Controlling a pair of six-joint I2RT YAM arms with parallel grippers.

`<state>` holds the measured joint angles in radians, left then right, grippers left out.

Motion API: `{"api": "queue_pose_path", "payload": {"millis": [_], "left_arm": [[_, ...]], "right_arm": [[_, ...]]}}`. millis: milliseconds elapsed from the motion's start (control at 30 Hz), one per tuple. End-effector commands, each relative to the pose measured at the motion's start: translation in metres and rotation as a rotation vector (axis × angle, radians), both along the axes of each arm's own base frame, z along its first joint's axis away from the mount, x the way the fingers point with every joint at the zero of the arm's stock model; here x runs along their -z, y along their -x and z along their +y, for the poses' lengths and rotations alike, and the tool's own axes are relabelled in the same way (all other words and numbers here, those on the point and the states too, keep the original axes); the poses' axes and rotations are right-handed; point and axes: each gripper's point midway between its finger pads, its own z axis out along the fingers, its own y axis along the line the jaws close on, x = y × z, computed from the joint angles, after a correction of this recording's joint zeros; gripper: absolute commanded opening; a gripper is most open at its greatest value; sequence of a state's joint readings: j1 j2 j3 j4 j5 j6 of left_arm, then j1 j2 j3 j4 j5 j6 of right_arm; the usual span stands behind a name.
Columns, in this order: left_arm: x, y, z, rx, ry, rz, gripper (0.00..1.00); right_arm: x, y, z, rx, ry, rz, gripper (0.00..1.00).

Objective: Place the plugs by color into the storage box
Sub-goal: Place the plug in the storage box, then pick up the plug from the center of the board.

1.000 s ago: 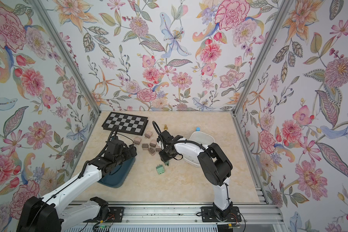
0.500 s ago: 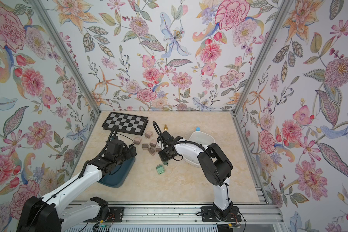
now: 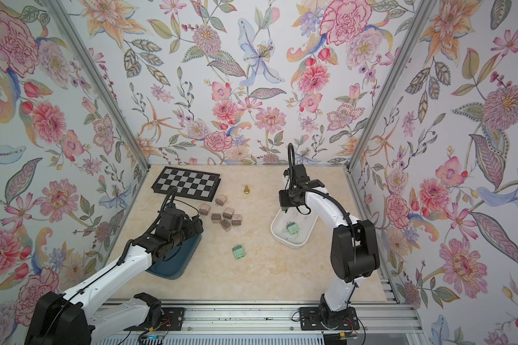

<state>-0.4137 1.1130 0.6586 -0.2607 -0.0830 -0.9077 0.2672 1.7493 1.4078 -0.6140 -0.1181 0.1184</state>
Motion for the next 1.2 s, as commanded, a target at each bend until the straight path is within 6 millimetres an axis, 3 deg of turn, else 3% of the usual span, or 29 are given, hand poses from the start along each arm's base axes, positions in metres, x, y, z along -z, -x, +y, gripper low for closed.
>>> {"api": "queue_pose_path", "payload": {"millis": [0,100,400,467,533,600,667,767,833,1033,1167], "left_arm": [[0.006,0.001,-0.002,-0.009,0.008,0.008,0.97],[0.006,0.002,-0.001,-0.006,0.004,0.011,0.97],[0.006,0.005,0.000,-0.008,0.003,0.012,0.97],[0.006,0.006,0.001,-0.009,0.004,0.012,0.97],[0.005,0.006,0.001,-0.009,0.004,0.008,0.97],[0.005,0.007,0.002,-0.009,0.002,0.007,0.97],[0.003,0.008,0.003,-0.011,0.002,0.005,0.97],[0.002,0.009,0.004,-0.018,0.003,-0.002,0.97],[0.003,0.009,0.005,-0.020,0.003,-0.003,0.97],[0.000,0.009,0.005,-0.022,0.006,-0.008,0.97],[-0.004,0.009,0.006,-0.025,0.002,-0.014,0.98]], "right_arm": [[0.027,0.006,-0.021,0.000,0.047,0.101,0.14],[0.045,-0.002,-0.030,0.011,0.068,0.130,0.15],[0.087,-0.009,-0.030,-0.003,0.134,0.199,0.22],[0.087,-0.008,-0.029,-0.005,0.143,0.197,0.32],[0.080,-0.007,-0.029,-0.004,0.147,0.181,0.54],[0.063,-0.006,-0.027,-0.004,0.169,0.136,0.66],[0.039,0.000,-0.021,-0.015,0.236,0.066,0.71],[0.009,0.027,0.016,-0.099,0.277,0.005,0.75],[0.002,0.052,0.047,-0.160,0.234,0.009,0.78],[0.026,0.131,0.132,-0.328,0.152,0.108,0.83],[0.047,0.160,0.171,-0.388,0.141,0.156,0.87]]}}
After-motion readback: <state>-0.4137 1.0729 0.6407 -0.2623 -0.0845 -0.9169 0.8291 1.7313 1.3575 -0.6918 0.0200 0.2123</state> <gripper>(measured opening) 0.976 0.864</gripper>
